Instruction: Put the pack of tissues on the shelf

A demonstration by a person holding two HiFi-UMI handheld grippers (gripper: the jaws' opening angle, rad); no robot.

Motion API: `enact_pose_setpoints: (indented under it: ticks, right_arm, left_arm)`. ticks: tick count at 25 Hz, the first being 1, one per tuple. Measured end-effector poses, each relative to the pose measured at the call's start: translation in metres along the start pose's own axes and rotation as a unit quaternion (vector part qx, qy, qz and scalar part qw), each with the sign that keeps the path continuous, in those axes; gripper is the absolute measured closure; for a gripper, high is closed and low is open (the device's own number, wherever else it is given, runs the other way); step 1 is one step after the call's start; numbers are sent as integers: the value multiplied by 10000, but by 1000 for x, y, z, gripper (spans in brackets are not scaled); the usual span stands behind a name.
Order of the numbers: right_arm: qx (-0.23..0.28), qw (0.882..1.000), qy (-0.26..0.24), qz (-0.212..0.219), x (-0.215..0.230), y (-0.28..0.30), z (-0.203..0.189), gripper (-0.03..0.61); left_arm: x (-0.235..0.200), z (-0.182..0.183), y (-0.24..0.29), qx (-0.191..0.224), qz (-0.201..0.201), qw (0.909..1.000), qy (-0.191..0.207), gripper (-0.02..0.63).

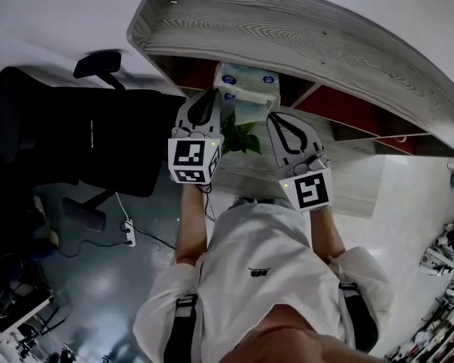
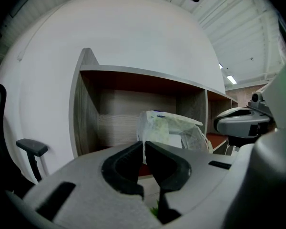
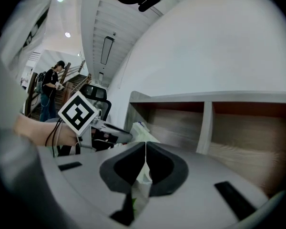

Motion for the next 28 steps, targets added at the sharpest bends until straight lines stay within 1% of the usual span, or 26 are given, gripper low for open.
enact_pose_setpoints:
  ticks: [6, 14, 21, 28]
  right_arm:
    - [-38, 10000, 42, -9, 8, 9, -5, 551]
    - [-117, 9998, 128, 31, 10, 22, -12, 551]
    - [-118, 9998, 151, 53, 11, 28, -15, 551]
    - [-125, 9998, 147, 66, 11, 30, -17, 551]
  left_arm:
    - [-6, 1, 16, -30, 39, 10000, -37, 574]
    - [-10, -5, 31, -147, 99, 9998, 90, 573]
    - [-13, -12, 42, -220, 113, 9997, 81, 572]
    - [-16, -17, 49, -284, 191, 9993, 155, 572]
Point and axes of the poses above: the fingertips, and each gripper's own axes: y forward along the fingers, x to its right, z out of its top, the point moved 2 cm from there along -y, backward along the fingers, and after that the axes turned 1 degree about -x, right-handed, at the moved point
